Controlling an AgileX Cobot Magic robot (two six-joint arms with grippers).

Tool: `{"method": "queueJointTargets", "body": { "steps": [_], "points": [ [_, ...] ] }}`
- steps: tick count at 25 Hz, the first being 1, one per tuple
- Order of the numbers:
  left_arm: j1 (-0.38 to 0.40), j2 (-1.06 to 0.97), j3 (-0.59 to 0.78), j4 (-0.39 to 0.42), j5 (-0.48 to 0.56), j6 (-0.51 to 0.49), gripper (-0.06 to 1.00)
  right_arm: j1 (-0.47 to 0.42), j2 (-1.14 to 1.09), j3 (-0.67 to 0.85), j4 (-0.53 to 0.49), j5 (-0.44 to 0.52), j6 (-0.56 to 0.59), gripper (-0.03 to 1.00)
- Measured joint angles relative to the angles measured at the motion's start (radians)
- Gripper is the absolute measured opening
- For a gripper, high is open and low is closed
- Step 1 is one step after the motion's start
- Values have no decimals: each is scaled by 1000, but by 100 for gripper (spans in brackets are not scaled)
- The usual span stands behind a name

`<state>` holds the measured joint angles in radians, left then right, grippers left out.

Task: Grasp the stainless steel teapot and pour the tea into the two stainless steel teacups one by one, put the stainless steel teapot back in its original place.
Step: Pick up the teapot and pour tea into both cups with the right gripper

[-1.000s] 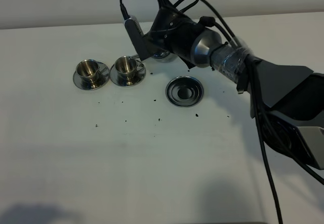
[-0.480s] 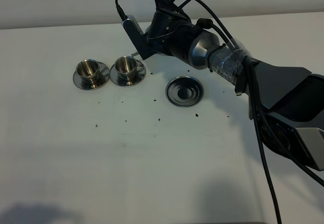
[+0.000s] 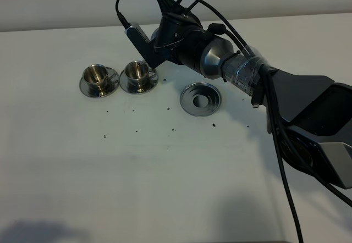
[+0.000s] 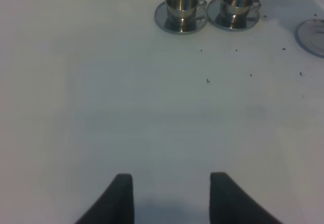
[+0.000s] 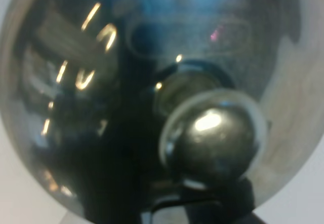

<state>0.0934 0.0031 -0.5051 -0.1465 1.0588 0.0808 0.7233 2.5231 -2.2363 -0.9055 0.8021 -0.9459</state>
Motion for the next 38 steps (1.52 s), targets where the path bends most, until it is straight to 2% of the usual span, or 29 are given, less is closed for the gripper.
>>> {"method": "queueJointTargets", "body": {
  "steps": [6, 14, 38],
  "points": [
    [0, 0, 0, 0, 0, 0, 39, 0, 0, 0, -27, -8, -40, 18],
    [0, 0, 0, 0, 0, 0, 39, 0, 0, 0, -72, -50, -42, 18],
    [0, 0, 0, 0, 0, 1, 39, 0, 0, 0, -178, -95, -45, 18]
  ]
}}
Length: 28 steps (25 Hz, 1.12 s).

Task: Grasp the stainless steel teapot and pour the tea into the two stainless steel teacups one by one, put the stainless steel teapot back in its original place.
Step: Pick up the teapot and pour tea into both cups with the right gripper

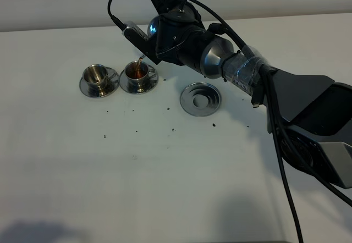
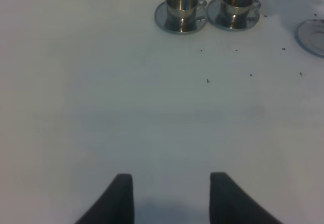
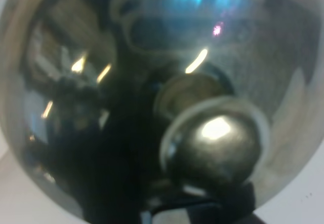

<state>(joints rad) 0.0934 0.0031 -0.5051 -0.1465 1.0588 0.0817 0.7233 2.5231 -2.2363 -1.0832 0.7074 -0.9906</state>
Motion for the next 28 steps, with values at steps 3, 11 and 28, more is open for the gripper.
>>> {"method": "queueJointTargets", "body": {
  "steps": [3, 11, 28],
  "points": [
    [0, 0, 0, 0, 0, 0, 39, 0, 0, 0, -7, -3, 0, 18],
    [0, 0, 0, 0, -1, 0, 39, 0, 0, 0, -21, -6, 0, 18],
    [0, 0, 0, 0, -1, -1, 39, 0, 0, 0, -24, -7, 7, 18]
  ]
}}
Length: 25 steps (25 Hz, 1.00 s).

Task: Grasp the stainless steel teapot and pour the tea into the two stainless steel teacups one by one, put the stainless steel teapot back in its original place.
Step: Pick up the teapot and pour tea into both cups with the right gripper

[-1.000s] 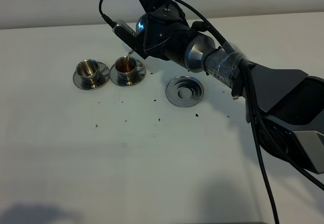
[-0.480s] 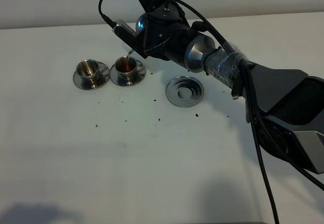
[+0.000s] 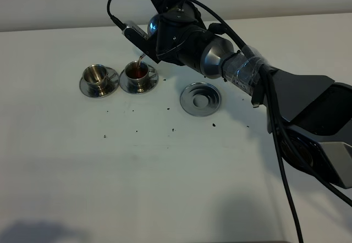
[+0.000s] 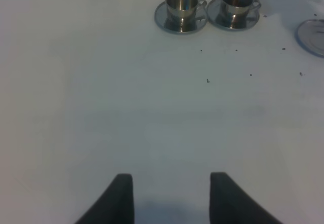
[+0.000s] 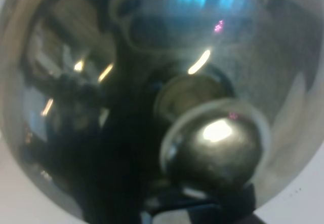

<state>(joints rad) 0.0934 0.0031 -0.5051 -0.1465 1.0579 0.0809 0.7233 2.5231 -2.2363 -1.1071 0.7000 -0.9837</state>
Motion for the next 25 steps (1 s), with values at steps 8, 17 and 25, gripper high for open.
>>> {"method": "queueJointTargets", "body": {
  "steps": [8, 17, 25],
  "points": [
    [0, 0, 0, 0, 0, 0, 39, 0, 0, 0, 147, 61, 33, 18],
    [0, 0, 0, 0, 1, 0, 39, 6, 0, 0, 221, 129, 146, 18],
    [0, 0, 0, 0, 1, 0, 39, 9, 0, -117, 362, 324, 215, 18]
  ]
}}
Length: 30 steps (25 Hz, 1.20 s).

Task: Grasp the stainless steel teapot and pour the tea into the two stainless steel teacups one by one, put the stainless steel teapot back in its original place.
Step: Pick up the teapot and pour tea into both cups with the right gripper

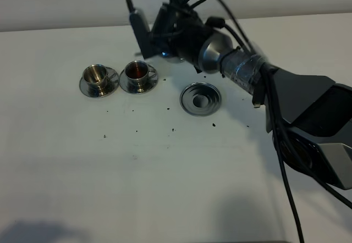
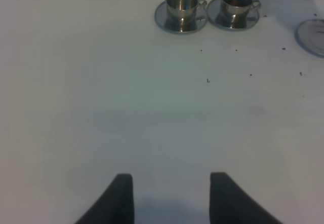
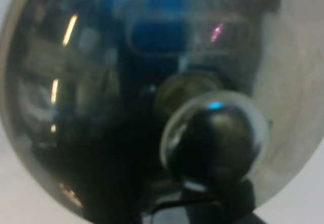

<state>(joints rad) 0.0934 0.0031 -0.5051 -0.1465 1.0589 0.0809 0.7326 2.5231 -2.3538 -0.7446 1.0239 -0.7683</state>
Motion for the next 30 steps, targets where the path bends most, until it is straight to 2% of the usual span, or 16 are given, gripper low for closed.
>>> {"method": "queueJointTargets", "body": {
  "steps": [5, 9, 13, 16, 23, 30],
  "points": [
    [0, 0, 0, 0, 0, 0, 39, -1, 0, -142, 130, 177, 46, 18],
    [0, 0, 0, 0, 0, 0, 39, -15, 0, -193, 257, 197, 107, 18],
    [0, 0, 0, 0, 0, 0, 39, -42, 0, -194, 426, 203, 215, 18],
    [0, 0, 0, 0, 0, 0, 39, -50, 0, -194, 458, 206, 285, 18],
    [0, 0, 0, 0, 0, 0, 39, -50, -71, -105, 558, 205, 413, 18],
    [0, 0, 0, 0, 0, 1, 39, -49, -156, 101, 687, 208, 437, 18]
  ]
}}
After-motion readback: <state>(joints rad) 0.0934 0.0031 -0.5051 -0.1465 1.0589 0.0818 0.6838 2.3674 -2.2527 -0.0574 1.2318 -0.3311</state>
